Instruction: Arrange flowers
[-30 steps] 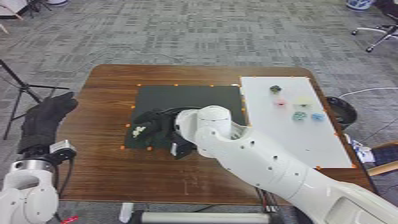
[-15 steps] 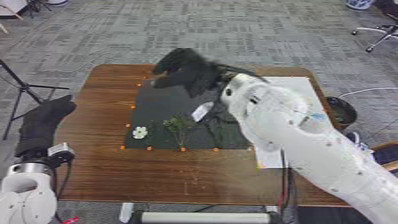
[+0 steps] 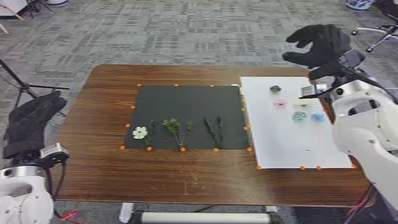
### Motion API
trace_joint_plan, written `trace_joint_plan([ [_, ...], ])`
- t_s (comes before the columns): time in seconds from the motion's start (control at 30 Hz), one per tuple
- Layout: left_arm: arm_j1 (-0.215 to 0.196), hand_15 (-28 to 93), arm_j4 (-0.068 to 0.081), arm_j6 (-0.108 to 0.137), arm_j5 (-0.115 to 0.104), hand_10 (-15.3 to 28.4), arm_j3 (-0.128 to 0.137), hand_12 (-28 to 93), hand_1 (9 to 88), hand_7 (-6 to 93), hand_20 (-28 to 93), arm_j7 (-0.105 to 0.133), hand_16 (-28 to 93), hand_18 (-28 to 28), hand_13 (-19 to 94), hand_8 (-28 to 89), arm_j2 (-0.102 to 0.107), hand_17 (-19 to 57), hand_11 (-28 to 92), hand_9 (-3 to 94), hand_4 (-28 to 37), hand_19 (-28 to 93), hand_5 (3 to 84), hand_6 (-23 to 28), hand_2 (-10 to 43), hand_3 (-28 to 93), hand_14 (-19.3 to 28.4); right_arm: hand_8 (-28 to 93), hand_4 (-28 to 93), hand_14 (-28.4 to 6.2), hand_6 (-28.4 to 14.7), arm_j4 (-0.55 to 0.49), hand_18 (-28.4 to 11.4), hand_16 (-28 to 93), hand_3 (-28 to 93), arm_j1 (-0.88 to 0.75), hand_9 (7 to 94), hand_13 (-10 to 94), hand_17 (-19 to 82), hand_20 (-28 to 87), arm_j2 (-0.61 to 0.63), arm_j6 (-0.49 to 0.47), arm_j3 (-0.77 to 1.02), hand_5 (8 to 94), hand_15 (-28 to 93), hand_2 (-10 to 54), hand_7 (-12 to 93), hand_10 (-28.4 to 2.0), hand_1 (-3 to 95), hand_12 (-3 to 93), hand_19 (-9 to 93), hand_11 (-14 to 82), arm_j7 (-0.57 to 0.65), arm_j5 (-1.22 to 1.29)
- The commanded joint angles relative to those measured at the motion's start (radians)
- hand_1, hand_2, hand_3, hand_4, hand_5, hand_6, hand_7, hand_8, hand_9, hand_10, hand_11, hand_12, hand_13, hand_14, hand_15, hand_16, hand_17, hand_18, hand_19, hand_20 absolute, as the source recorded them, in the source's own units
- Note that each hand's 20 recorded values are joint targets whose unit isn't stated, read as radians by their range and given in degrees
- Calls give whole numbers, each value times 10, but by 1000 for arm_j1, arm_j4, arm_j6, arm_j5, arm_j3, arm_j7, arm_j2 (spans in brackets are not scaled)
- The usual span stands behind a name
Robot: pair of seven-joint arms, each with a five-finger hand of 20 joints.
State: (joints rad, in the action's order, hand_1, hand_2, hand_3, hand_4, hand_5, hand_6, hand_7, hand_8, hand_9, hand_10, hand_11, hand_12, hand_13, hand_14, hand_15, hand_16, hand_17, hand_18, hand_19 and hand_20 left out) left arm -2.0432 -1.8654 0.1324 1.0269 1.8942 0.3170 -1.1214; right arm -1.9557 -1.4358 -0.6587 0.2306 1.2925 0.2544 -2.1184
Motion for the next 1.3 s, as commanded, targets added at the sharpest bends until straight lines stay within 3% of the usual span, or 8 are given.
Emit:
trace_joint_plan([
  [0.03,-1,230,-15,13,0,141,-19,113,329,178,210,-7,7,135,396,-93,-11,69,226,511,-186,170,538,9,-59,672,172,-64,-133,-55,-9,143,-158,277,665,-79,665,824,518,447,-19,-21,-43,590,589,-95,212,-129,405,187,927,158,25,-29],
  [0.23,-3,228,-24,-7,20,142,-12,113,319,177,200,-16,7,136,393,-93,-13,58,224,511,-198,156,537,9,-46,677,173,-70,-137,-52,-6,168,-157,277,668,-140,663,826,522,453,-6,-79,26,590,600,-95,221,-129,408,186,931,158,28,-32],
  [0.67,-15,224,-30,-25,17,141,-1,113,304,174,192,-9,10,136,389,-92,-24,52,220,510,-208,145,536,6,-34,684,174,-74,-139,-52,-3,192,-158,271,675,-203,651,825,526,474,-27,-139,48,579,612,-95,226,-127,405,186,932,153,31,-23],
  [0.9,-11,222,-29,-33,17,142,-10,113,302,174,192,-8,10,136,387,-92,-28,51,219,510,-210,145,537,2,-31,685,174,-75,-143,-51,-1,219,-158,271,679,-185,650,824,526,476,-43,-148,19,573,616,-95,226,-126,410,188,932,155,32,-51],
  [1.1,-28,220,-33,-41,16,142,-8,114,299,176,191,-13,11,136,386,-93,-41,49,218,509,-211,144,537,-2,-28,688,173,-79,-151,-49,7,252,-157,270,676,-195,649,826,528,478,-62,-153,11,567,620,-95,229,-125,435,186,932,153,46,-93],
  [1.3,-25,220,-32,-45,18,142,-11,114,298,174,191,-20,12,136,386,-93,-36,48,217,509,-211,145,538,-3,-27,688,174,-35,-174,-40,25,284,-152,268,672,-211,644,827,532,485,-75,-141,8,568,627,-95,254,-119,489,186,932,154,57,-131],
])
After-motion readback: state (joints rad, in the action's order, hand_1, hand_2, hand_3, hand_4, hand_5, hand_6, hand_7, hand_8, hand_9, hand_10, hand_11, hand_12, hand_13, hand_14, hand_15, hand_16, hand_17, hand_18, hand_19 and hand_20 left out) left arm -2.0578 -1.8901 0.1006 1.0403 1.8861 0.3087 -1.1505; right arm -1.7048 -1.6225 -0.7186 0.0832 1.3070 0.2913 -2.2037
